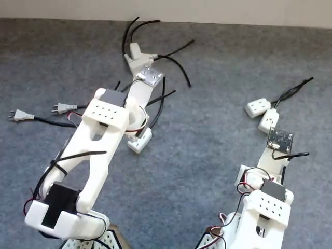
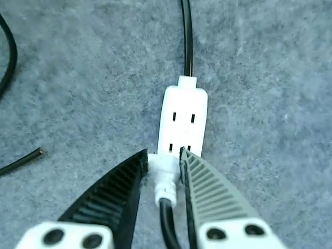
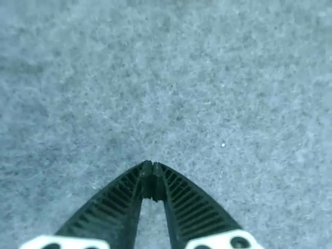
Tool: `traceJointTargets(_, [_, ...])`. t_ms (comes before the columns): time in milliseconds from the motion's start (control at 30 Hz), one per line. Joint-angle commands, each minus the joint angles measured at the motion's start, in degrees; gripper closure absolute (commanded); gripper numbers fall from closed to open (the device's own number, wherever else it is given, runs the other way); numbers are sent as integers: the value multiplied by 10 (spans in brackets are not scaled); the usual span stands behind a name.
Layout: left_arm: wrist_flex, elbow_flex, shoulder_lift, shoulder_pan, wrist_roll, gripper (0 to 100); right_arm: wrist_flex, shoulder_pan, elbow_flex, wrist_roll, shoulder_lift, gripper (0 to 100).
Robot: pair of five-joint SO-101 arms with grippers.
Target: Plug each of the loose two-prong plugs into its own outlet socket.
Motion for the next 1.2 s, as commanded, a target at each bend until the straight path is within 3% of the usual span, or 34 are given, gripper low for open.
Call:
traceJointTargets(0, [-10, 7, -9, 23, 22, 994, -11, 6, -4, 3, -9, 991])
traceJointTargets(333, [-49, 31, -12, 61, 87, 994, -11, 6, -4, 3, -9, 991])
traceJointTargets(633, [-76, 63, -15, 15, 87, 994, -11, 6, -4, 3, -9, 991])
traceJointTargets(1000, [-78, 150, -226, 46, 88, 994, -22, 6, -3, 3, -7, 991])
traceJointTargets(1167, [-103, 178, -218, 31, 85, 994, -22, 6, -3, 3, -7, 991])
